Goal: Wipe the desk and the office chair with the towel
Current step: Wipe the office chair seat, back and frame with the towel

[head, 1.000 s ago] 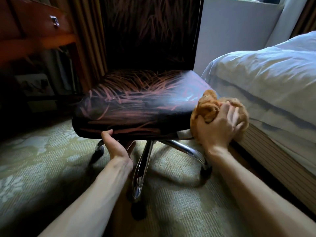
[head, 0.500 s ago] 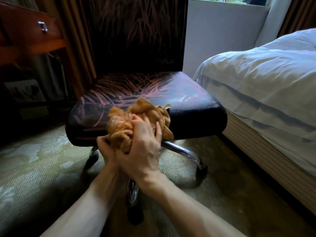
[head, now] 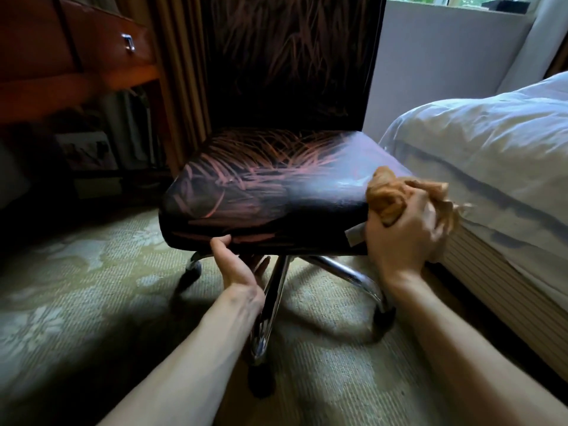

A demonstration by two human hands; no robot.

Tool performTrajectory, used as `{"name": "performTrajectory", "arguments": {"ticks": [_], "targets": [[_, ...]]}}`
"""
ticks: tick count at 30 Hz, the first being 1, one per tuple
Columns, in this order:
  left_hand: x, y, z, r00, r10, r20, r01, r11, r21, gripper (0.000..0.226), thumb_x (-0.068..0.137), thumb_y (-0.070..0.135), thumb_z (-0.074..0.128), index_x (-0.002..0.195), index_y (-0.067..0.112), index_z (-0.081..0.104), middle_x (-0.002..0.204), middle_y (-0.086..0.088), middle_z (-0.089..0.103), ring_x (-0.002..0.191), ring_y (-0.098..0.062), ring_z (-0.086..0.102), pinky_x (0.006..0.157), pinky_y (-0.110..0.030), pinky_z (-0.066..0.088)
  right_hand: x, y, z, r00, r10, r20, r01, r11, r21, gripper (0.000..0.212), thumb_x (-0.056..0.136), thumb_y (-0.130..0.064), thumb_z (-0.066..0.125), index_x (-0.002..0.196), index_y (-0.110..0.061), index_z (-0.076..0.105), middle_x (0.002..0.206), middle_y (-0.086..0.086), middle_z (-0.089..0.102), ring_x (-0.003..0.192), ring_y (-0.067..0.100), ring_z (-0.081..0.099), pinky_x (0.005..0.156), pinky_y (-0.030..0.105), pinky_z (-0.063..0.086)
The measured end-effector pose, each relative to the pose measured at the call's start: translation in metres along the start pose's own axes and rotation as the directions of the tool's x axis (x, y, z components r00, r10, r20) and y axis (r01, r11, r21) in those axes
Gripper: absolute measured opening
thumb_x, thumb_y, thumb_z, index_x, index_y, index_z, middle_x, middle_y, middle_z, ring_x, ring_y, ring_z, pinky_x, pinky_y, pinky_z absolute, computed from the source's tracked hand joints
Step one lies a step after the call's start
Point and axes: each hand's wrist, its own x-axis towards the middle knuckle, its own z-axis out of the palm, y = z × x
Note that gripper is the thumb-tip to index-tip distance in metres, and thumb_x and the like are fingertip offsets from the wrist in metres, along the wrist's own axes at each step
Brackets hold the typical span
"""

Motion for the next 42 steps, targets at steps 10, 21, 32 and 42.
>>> {"name": "performTrajectory", "arguments": {"ticks": [10,21,32,42], "targets": [[0.003,-0.010,0.004,0.979,0.019,0.205,0.019,0.984,-0.180,0.045,0.080,0.045,0.045,0.058,0.019,0.073,0.070,0.001,0.069,0.063,-0.010,0.068,0.072,-0.020,0.054,-0.096,-0.097,0.037,0.891,-0.352,0.287,0.301,0.931,0.208,0.052,0.063,-0.042,0.073,0.107,-0.014,0.065,0.099,0.002,0.068,0.102,0.028,0.064,0.116,0.058,0.033],[-0.005,0.052,-0.021,0.983,-0.100,-0.157,0.080,0.989,-0.126,0.064,0.090,0.066,0.039,0.127,0.023,0.067,0.124,-0.010,0.070,0.113,-0.029,0.067,0.104,-0.042,0.046,-0.032,-0.068,0.009,0.982,-0.104,-0.158,0.155,0.919,0.362,0.045,0.076,-0.028,0.067,0.104,0.006,0.057,0.098,0.024,0.063,0.095,0.044,0.062,0.090,0.066,0.047],[0.004,0.076,-0.032,0.966,-0.090,-0.243,0.104,0.994,0.046,0.041,0.105,0.047,0.034,0.100,0.024,0.069,0.115,-0.007,0.074,0.102,-0.022,0.069,0.096,-0.038,0.052,-0.080,-0.069,0.035,0.967,-0.235,0.101,0.212,0.958,0.192,0.054,0.073,-0.014,0.070,0.126,-0.013,0.059,0.132,0.000,0.055,0.129,0.037,0.055,0.105,0.074,0.039],[-0.011,0.062,-0.025,0.981,0.015,-0.196,-0.004,0.998,0.057,0.048,0.110,0.025,0.027,0.125,0.001,0.066,0.103,-0.019,0.071,0.068,-0.014,0.067,0.053,-0.025,0.051,-0.130,-0.152,0.048,0.933,-0.167,0.317,0.008,0.895,0.447,0.044,0.073,-0.027,0.067,0.113,-0.010,0.066,0.109,0.002,0.069,0.114,0.021,0.060,0.119,0.064,0.024]]}}
